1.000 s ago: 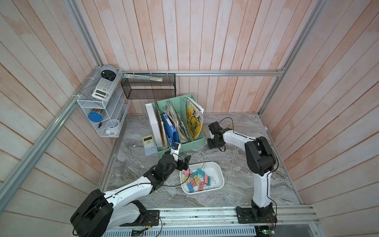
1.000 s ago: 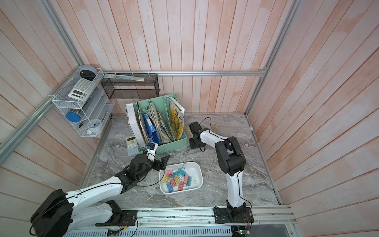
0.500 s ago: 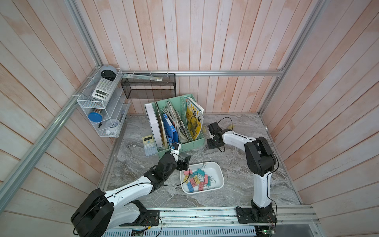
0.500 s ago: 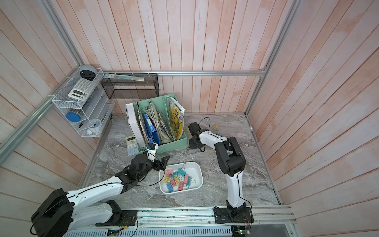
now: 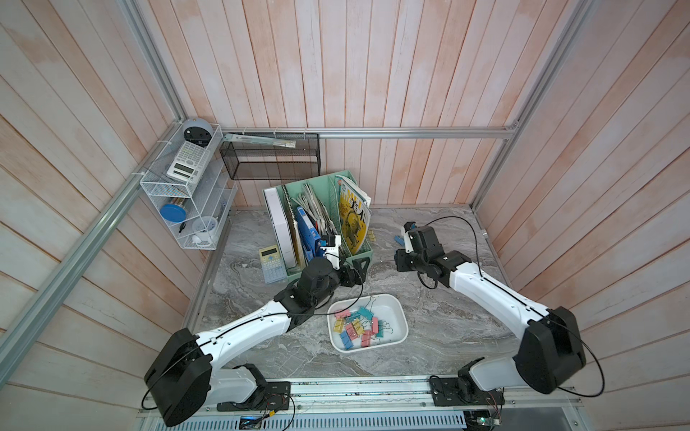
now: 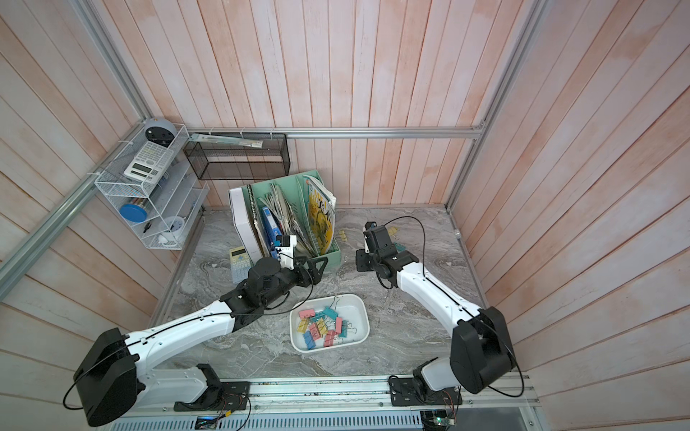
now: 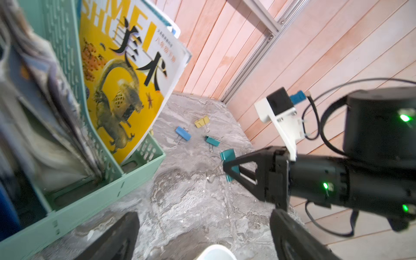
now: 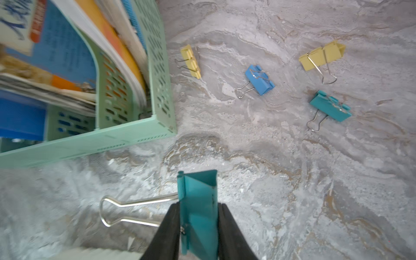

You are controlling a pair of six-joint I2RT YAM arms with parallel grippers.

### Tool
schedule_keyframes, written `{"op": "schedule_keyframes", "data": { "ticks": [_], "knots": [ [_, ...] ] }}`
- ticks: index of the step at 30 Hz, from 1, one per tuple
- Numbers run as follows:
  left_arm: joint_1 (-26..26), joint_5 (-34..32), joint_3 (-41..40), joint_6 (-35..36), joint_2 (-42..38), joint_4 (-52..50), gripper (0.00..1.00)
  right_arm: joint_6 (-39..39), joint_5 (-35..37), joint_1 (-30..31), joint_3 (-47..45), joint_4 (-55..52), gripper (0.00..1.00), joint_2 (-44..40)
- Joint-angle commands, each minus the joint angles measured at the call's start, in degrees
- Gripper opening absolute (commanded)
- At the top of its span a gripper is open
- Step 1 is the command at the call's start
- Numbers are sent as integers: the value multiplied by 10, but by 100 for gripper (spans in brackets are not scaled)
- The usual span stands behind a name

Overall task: Put the binder clips in the storage box
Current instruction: Pick up the binder clip at the center of the board, then place the binder clip in the storage box.

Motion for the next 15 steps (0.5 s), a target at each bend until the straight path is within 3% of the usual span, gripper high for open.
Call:
{"op": "schedule_keyframes", "data": {
  "ticks": [1, 4, 15],
  "knots": [
    [-9, -9, 38, -40, 35, -54, 93, 51, -31, 28, -48, 25, 27, -53],
    [-11, -7, 65, -50, 66, -80, 87, 70, -30, 56, -69, 27, 27, -97],
    [-35, 48, 45, -94, 92, -41, 35, 100, 6, 136, -93, 37, 27, -132]
  ]
}}
